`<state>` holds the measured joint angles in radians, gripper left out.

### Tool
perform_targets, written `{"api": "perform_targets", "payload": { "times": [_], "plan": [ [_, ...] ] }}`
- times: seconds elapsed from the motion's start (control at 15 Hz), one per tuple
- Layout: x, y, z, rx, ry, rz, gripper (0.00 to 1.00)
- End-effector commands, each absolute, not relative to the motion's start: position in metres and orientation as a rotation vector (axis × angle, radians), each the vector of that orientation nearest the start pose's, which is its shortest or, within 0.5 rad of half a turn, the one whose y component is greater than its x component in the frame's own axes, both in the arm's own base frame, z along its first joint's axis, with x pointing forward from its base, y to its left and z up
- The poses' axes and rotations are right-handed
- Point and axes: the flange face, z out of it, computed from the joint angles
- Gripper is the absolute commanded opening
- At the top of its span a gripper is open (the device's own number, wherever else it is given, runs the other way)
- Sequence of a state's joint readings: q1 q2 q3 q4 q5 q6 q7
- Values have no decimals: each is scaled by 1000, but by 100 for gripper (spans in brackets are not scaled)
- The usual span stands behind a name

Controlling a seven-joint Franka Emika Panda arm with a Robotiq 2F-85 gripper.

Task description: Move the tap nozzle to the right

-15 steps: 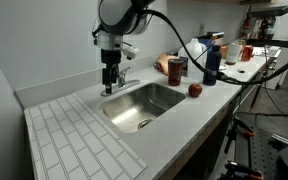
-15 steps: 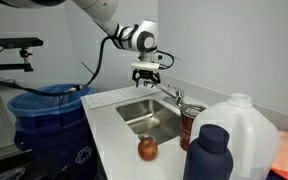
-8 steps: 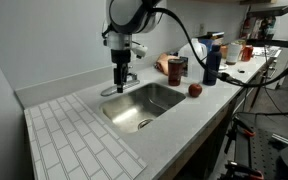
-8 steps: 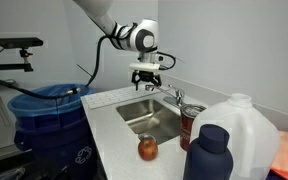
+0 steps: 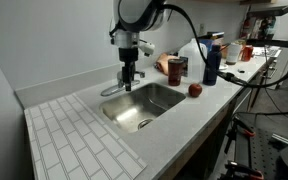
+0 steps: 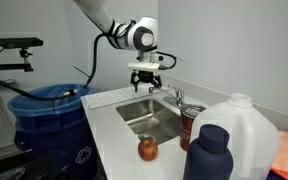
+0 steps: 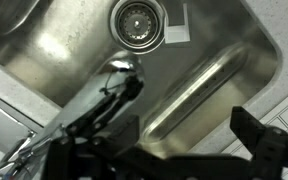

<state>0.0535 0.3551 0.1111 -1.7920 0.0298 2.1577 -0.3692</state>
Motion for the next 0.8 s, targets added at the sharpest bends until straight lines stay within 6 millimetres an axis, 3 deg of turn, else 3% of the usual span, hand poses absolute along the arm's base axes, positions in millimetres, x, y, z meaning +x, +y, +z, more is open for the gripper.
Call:
{"api": "perform_targets", "payload": {
  "times": [0.0, 0.47, 0.73],
  "plan": [
    [612, 84, 350, -3016, -724, 65, 100],
    [604, 76, 355, -3031, -708, 69, 100],
    [598, 77, 373, -2990, -679, 48, 100]
  ]
}}
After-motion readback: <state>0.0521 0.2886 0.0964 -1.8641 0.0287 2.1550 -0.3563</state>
